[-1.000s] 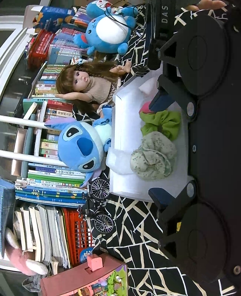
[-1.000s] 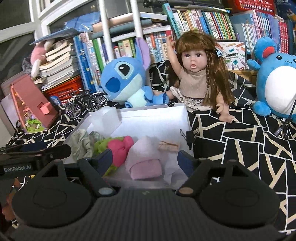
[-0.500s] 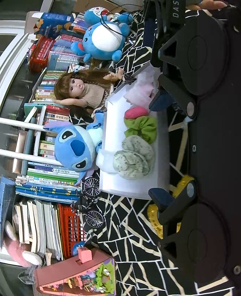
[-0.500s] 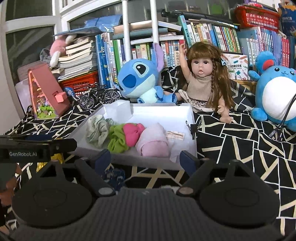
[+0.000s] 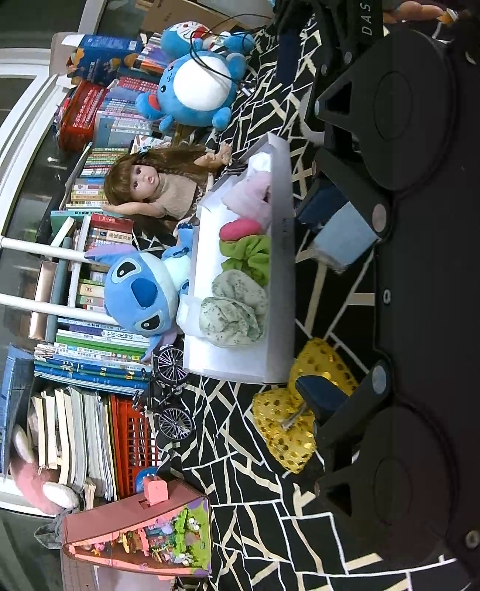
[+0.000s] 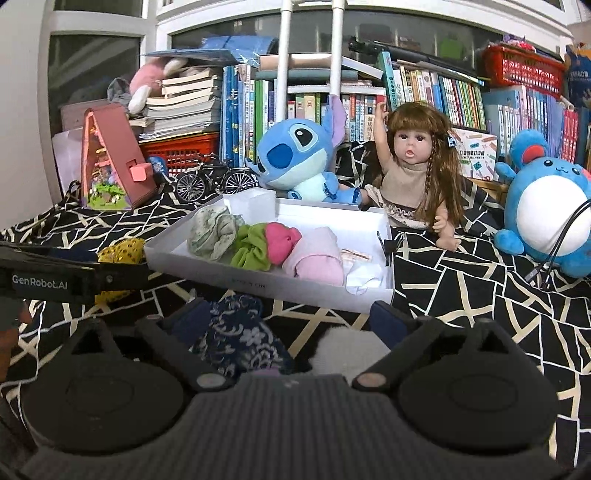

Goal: Organize soft objects
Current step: 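Move both open tools back from the box toward the pile, then grasp the small beige sponge with the left tool while the right tool grasps the purple fuzzy cloth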

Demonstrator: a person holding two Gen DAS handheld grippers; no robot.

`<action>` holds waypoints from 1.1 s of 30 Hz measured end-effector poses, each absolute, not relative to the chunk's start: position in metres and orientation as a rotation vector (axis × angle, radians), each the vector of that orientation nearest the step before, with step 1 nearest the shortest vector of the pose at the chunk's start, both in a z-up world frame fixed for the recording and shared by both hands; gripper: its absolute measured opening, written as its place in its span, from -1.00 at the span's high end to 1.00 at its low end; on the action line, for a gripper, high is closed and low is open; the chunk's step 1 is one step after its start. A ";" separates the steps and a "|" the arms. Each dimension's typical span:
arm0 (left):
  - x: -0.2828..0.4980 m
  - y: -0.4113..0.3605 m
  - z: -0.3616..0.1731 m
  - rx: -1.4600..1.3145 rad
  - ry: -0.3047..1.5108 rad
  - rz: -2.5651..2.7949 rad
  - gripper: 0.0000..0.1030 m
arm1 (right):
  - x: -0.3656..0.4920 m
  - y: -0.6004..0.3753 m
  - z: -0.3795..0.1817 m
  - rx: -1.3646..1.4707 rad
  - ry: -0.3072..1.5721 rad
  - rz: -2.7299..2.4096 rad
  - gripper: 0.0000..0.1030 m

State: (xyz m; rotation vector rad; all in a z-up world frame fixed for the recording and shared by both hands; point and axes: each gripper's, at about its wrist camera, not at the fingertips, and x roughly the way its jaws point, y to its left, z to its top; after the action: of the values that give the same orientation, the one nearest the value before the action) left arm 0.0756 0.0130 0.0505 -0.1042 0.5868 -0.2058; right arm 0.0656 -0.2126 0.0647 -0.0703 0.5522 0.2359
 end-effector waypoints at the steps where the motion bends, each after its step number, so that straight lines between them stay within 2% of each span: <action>1: 0.072 0.013 0.049 -0.101 0.583 -0.206 -0.74 | 0.062 -0.212 0.063 -0.075 0.547 0.236 -0.93; 7: 0.047 0.015 0.042 -0.083 0.558 -0.198 -0.74 | 0.047 -0.211 0.054 -0.101 0.528 0.234 -1.00; 33: -0.008 0.023 0.004 -0.019 0.533 -0.149 -0.80 | 0.006 -0.207 0.019 -0.148 0.470 0.122 -1.00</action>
State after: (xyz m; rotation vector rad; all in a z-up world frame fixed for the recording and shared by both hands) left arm -0.0081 0.0231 0.0040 -0.0189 0.5327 -0.1492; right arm 0.0063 -0.2074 0.0189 -0.1482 0.4698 0.1222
